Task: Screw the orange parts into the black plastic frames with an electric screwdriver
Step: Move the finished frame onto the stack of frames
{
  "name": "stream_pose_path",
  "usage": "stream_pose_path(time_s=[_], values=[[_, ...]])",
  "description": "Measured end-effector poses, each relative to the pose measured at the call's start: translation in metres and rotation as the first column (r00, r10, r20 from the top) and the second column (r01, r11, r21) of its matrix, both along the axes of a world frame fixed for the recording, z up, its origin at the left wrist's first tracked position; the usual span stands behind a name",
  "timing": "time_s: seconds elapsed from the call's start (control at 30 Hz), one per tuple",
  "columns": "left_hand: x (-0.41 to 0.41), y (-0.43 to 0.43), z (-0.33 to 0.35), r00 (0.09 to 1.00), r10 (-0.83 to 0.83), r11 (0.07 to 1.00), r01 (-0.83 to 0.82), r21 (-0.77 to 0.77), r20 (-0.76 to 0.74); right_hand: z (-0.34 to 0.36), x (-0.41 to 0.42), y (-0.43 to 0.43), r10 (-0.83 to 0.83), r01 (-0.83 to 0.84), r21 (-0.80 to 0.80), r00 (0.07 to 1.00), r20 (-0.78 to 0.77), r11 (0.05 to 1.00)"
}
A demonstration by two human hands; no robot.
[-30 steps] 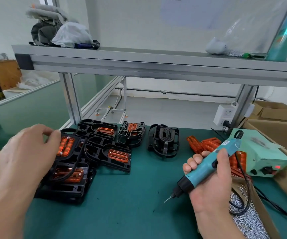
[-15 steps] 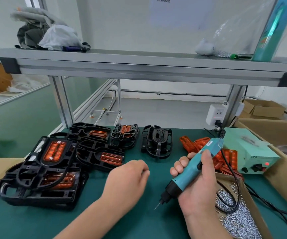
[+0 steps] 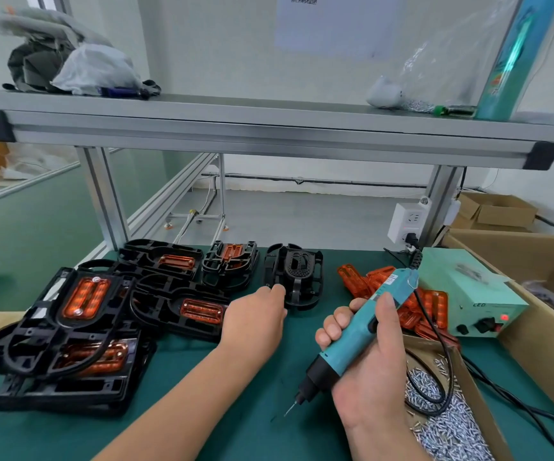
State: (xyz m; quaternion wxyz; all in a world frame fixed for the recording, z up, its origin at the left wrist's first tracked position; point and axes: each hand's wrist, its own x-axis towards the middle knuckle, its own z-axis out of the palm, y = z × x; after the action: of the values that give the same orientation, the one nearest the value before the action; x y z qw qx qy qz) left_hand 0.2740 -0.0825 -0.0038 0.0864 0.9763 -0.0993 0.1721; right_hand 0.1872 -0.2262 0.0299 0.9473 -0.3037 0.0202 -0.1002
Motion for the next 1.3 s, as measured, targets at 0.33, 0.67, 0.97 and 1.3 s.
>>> stream_pose_path(time_s=[0.33, 0.67, 0.97, 1.3], values=[[0.005, -0.006, -0.010, 1.000, -0.008, 0.998, 0.006, 0.068, 0.029, 0.001, 0.001, 0.000, 0.005, -0.005, 0.019, 1.000, -0.020, 1.000], [0.000, 0.002, -0.009, 0.997, -0.016, 0.999, 0.012, 0.050, 0.081, 0.001, 0.001, 0.001, 0.007, -0.006, 0.030, 1.000, -0.022, 1.000], [-0.006, 0.004, -0.002, 0.993, -0.027, 0.995, 0.016, 0.101, 0.112, 0.002, 0.001, 0.000, -0.010, 0.011, 0.043, 0.999, -0.039, 0.999], [-0.021, 0.008, 0.010, 0.987, -0.065, 0.994, 0.051, 0.099, 0.145, 0.001, 0.001, -0.001, -0.011, 0.013, 0.049, 0.999, -0.031, 0.999]])
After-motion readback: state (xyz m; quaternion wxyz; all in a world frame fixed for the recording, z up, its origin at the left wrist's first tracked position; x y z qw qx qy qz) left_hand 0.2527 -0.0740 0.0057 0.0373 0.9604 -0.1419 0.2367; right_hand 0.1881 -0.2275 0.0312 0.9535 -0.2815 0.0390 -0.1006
